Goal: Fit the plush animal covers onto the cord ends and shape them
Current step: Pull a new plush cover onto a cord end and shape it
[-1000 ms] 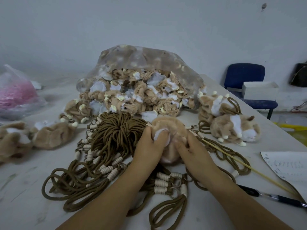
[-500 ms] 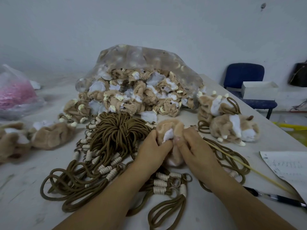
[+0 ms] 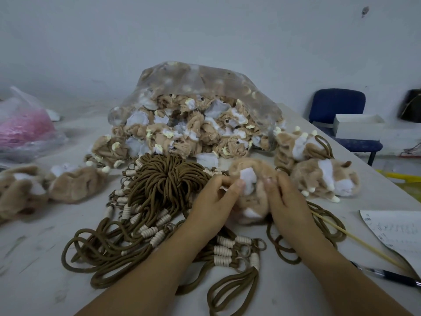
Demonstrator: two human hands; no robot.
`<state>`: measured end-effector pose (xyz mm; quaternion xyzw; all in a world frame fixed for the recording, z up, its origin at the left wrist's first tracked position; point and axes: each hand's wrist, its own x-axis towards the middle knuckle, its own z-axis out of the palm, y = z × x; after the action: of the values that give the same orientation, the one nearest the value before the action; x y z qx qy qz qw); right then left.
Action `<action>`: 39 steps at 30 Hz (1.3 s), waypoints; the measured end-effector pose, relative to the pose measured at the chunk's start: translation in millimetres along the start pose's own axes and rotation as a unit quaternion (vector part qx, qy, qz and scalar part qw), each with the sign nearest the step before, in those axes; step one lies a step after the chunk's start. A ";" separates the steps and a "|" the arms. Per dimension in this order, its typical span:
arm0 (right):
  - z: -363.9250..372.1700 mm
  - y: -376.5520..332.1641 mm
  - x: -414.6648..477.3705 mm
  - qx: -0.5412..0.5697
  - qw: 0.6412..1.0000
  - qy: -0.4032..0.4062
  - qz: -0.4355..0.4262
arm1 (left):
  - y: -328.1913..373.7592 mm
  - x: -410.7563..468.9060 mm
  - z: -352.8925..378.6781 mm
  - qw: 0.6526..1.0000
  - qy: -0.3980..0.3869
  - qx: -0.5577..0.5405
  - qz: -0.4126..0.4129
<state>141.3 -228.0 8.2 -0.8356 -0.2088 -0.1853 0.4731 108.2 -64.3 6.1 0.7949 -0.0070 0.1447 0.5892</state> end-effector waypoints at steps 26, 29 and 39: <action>9.4 2.6 1.4 -0.029 0.998 -0.056 0.015 | 7.5 -11.1 8.1 0.940 -0.027 0.268 0.211; 8.8 4.8 5.4 0.022 0.997 -0.054 0.059 | 2.3 -9.8 8.9 0.983 0.000 0.131 0.128; 8.9 3.3 1.0 0.066 0.987 -0.127 0.075 | 1.2 -4.6 -1.4 0.999 -0.007 -0.032 0.012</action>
<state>144.9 -221.6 2.1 -0.8325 -0.2159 -0.0280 0.5094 103.3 -64.0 6.6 0.7766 -0.0252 0.1453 0.6124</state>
